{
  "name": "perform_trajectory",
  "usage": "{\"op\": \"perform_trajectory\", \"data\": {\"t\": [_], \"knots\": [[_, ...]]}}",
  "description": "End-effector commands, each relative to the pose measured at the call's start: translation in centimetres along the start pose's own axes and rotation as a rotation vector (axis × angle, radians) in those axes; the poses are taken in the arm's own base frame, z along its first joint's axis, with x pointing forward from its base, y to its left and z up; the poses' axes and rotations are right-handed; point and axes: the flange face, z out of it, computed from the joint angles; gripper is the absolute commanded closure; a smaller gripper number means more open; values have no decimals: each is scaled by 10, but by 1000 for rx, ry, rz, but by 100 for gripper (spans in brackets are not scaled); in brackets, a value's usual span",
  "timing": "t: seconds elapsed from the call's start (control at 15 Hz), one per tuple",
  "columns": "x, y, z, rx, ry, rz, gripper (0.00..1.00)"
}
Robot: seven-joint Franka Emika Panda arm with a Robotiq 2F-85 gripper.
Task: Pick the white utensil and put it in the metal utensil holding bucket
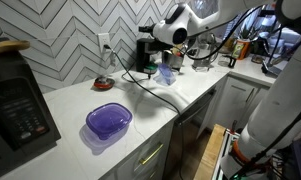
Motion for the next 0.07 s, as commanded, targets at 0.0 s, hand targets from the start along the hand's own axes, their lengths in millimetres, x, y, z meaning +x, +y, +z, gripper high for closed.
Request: {"op": "perform_trajectory", "data": {"t": [0.0], "knots": [[10,-15,-10,36,7,6,0]]}}
